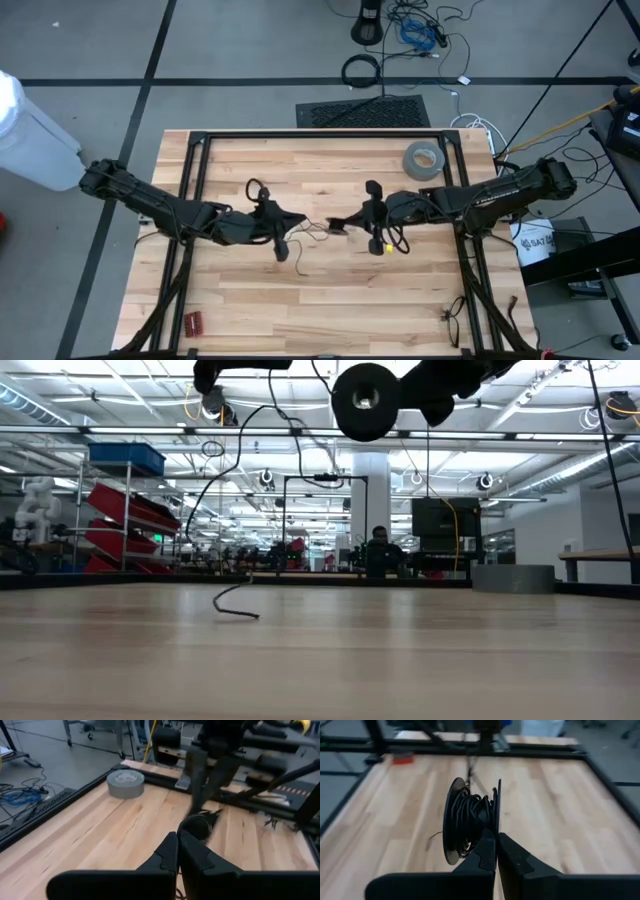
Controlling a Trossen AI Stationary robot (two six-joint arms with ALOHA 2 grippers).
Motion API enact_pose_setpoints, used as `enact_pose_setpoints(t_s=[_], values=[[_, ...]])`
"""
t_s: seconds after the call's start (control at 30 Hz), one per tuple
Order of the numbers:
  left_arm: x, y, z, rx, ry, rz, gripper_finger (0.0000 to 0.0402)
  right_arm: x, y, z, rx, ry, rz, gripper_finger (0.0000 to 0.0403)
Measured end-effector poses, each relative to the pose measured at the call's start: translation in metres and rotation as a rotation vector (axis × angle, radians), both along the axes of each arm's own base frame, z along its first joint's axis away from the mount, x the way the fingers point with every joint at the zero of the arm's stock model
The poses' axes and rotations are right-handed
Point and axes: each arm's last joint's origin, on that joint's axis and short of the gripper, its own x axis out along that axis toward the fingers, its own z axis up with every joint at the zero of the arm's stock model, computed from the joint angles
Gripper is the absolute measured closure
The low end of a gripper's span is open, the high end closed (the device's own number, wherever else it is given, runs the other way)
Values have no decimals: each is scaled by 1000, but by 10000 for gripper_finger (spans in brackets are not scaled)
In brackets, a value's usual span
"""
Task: Coil cords
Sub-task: Coil the black wire onto the spool
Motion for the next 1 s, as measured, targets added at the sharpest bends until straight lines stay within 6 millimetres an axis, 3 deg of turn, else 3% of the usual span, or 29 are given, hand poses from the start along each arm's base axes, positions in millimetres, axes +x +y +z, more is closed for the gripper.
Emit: enact_pose_setpoints(t_s=[0.5,0.77,1.0], values=[[9,3,17,-95,-224,55,391,19,-6,-4,-145,-113,-288,403],[15,23,20,-109,-276,136,391,28,-6,-7,-216,-149,-343,403],[30,20,13,-144,-330,54,391,30,-7,-9,-227,-153,-373,403]])
